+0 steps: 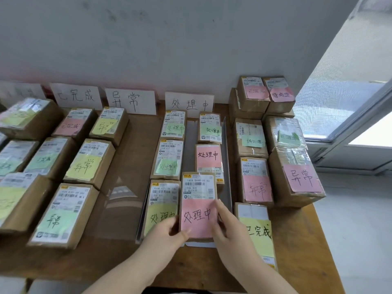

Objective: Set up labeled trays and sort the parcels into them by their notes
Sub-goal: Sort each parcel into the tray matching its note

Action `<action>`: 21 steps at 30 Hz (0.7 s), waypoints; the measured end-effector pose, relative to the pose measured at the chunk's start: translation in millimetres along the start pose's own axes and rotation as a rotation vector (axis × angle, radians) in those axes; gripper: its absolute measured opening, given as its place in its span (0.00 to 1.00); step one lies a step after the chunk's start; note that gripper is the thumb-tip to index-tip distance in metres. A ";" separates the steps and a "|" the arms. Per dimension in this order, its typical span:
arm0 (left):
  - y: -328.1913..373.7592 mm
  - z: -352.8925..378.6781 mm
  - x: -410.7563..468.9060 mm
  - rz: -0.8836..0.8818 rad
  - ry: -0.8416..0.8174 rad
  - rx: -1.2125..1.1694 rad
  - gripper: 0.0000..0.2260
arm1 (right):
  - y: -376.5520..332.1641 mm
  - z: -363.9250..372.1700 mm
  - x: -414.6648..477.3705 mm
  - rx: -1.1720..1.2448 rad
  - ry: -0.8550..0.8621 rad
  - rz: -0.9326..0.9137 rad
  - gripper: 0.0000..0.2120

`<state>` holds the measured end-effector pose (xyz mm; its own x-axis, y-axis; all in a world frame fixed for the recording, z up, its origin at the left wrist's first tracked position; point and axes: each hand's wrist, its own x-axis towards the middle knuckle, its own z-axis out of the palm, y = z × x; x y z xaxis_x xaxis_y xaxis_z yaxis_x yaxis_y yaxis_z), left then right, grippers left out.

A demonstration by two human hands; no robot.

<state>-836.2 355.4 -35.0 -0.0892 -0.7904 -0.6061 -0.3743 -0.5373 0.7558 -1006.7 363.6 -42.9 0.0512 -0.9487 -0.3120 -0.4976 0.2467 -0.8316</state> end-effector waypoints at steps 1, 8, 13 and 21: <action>-2.7 2.6 -0.3 0.013 -0.011 0.030 0.10 | 1.5 -1.0 -4.0 -0.024 -0.006 0.007 0.24; 0.4 20.2 2.8 -0.032 -0.059 0.050 0.26 | 13.3 0.7 -11.1 -0.084 -0.044 0.106 0.26; 4.7 30.6 7.6 -0.006 -0.058 0.093 0.26 | 16.4 1.8 -3.4 -0.161 -0.058 0.122 0.25; 4.5 33.9 10.3 0.035 -0.062 0.146 0.24 | 15.9 1.2 -3.2 -0.238 -0.125 0.153 0.23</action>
<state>-870.1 354.8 -46.2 -0.1596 -0.7855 -0.5979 -0.4994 -0.4582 0.7353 -1013.7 370.8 -55.7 0.0591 -0.8686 -0.4919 -0.6960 0.3174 -0.6441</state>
